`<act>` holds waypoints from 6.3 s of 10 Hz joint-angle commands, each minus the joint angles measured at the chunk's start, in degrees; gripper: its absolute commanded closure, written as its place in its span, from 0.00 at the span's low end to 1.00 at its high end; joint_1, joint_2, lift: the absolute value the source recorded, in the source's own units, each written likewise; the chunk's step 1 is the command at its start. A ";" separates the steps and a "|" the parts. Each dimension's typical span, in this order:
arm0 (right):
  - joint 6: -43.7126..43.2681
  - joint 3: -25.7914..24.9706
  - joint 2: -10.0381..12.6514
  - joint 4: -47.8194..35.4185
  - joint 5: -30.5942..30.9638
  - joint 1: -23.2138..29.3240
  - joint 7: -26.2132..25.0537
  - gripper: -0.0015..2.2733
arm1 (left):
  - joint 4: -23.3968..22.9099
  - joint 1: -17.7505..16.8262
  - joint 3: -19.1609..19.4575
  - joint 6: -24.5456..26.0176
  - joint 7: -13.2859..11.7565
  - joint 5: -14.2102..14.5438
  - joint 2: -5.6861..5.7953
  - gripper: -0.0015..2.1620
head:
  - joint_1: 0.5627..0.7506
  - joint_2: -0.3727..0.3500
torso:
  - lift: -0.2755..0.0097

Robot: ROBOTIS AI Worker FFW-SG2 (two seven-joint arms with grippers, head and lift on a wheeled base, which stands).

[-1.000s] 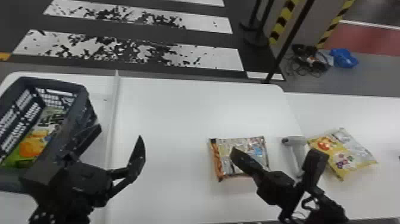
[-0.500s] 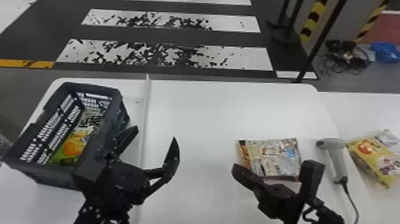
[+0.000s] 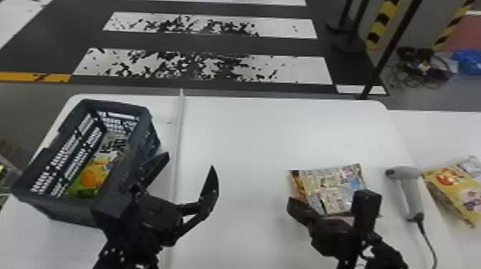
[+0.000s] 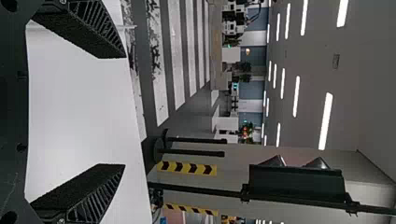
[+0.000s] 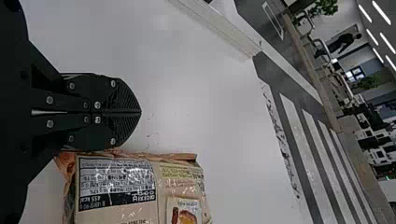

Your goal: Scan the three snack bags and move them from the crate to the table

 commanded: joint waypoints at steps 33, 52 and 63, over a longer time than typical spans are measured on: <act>3.21 -30.30 -3.26 -9.47 -3.11 4.77 7.36 0.03 | 1.77 -2.37 0.48 -0.70 0.36 2.52 -0.07 0.01 | 0.70 0.03 | 0.75; -4.17 -23.98 -10.91 15.14 4.54 -7.53 1.56 0.99 | 1.42 -0.52 0.30 -1.76 0.54 1.46 0.72 0.01 | 0.70 0.03 | 0.75; -4.87 -22.75 -2.56 -12.37 -5.92 14.70 1.65 0.99 | 1.42 -0.52 -2.16 -2.11 1.86 0.67 0.99 0.01 | 0.70 0.03 | 0.75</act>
